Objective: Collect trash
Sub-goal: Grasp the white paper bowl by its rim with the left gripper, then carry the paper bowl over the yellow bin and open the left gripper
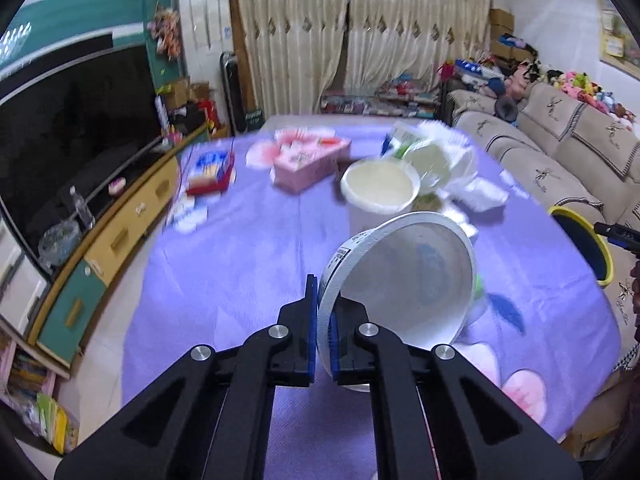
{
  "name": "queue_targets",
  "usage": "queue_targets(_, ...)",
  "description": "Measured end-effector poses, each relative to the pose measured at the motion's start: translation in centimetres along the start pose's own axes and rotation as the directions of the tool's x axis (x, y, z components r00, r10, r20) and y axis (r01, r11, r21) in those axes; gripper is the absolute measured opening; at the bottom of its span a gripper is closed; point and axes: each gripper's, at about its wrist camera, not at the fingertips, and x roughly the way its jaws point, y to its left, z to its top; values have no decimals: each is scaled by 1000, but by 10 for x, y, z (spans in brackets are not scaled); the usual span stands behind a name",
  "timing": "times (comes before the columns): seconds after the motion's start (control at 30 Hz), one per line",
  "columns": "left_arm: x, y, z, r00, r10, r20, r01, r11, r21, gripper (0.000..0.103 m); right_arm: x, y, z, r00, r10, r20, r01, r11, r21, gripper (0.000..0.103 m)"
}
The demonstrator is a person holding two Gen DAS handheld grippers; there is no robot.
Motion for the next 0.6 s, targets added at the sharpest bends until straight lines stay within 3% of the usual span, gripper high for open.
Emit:
queue_targets(0.1, -13, -16, 17, 998, -46, 31, 45, 998, 37, 6, -12, -7, 1, 1000, -4, 28, 4, 1000, 11, 74)
queue_targets(0.27, -13, -73, 50, 978, -205, 43, 198, 972, 123, 6, -35, -27, -1, 996, -39, 81, 37, 999, 36, 74)
queue_targets(0.43, 4, -153, 78, 939, -343, 9, 333, 918, 216, 6, -64, -52, 0, 984, -105, 145, 98, 994, 52, 75)
queue_targets(0.6, 34, -249, 95, 886, -455, -85, 459, 841, 286, 6, -86, -85, -2, 970, -154, 186, 138, 986, 96, 76)
